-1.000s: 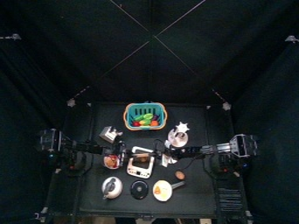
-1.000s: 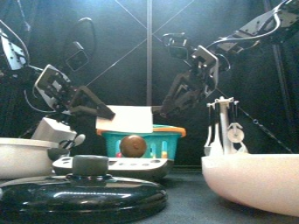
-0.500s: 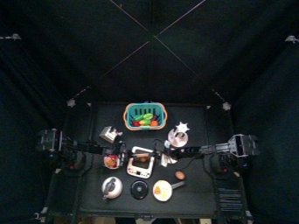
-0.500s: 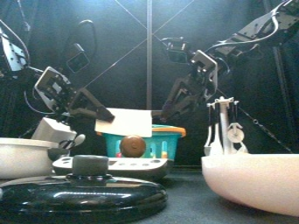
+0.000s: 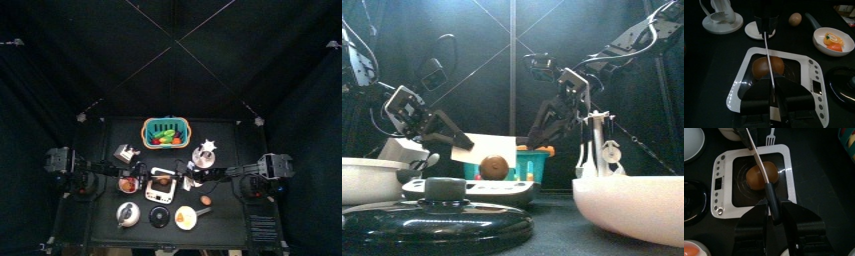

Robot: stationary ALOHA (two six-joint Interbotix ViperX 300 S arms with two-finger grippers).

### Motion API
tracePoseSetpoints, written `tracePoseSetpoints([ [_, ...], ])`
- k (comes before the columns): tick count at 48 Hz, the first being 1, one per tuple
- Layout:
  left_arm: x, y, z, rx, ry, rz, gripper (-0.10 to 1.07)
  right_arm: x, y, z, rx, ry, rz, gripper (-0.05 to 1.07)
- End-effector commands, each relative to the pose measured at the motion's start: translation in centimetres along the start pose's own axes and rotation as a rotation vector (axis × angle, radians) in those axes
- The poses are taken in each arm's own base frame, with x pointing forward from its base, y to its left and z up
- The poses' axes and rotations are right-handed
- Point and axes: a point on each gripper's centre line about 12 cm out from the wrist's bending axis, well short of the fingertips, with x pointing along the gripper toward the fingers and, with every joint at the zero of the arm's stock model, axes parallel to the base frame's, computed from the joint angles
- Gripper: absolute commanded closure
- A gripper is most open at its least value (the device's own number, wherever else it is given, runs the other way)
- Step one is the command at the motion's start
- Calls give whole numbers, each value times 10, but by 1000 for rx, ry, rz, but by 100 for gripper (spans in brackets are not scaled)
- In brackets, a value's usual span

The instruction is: Cut kiwi

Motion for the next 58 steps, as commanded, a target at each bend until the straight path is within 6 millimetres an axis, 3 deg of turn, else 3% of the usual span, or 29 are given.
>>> tracePoseSetpoints([
  [1,2,-4,-2,9,22,-11,53,-1,-11,7,30,-15,-27,47],
  [58,2,2,-14,-27,130,37,53,11,-7,5,46,8,-27,47],
])
